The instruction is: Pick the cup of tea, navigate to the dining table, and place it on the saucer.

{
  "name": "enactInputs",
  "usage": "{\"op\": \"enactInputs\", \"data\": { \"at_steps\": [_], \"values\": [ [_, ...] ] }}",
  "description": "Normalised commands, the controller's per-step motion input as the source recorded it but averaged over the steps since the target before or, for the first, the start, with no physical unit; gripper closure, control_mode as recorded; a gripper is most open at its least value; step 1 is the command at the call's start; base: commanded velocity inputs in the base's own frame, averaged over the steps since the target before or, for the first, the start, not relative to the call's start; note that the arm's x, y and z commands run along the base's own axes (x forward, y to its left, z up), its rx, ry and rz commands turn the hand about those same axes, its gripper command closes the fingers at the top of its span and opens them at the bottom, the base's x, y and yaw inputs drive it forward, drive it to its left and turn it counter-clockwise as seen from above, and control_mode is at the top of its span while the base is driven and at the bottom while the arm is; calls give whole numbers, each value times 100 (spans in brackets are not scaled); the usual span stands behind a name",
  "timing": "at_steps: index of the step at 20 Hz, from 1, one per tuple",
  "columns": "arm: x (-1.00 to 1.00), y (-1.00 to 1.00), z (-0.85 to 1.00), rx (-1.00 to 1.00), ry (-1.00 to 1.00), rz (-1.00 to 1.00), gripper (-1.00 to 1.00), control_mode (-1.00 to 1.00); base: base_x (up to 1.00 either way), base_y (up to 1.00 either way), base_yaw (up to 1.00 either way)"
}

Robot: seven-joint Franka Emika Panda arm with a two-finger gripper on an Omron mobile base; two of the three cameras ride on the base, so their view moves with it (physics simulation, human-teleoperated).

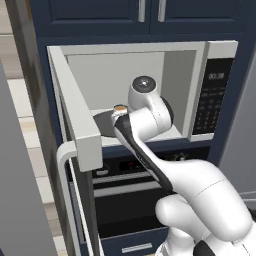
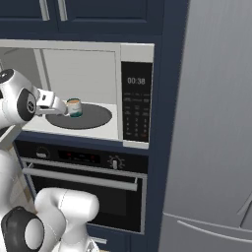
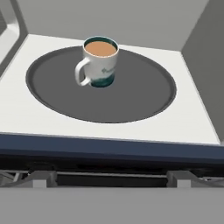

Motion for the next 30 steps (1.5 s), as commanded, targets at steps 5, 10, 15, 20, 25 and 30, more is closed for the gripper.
{"op": "enactInputs", "data": {
  "at_steps": [5,10,15,20,25,30],
  "values": [
    [10,11,-1,0,0,0,-100,-100,0,0,0],
    [24,14,-2,-1,0,-1,-100,-100,0,0,0],
    [0,-2,-3,3,1,-3,-100,-100,0,0,0],
    [15,3,0,1,-3,-3,-100,-100,0,0,0],
    [25,16,0,0,-14,-3,-100,-100,0,0,0],
    [33,26,0,0,-4,-3,-100,-100,0,0,0]
  ]
}}
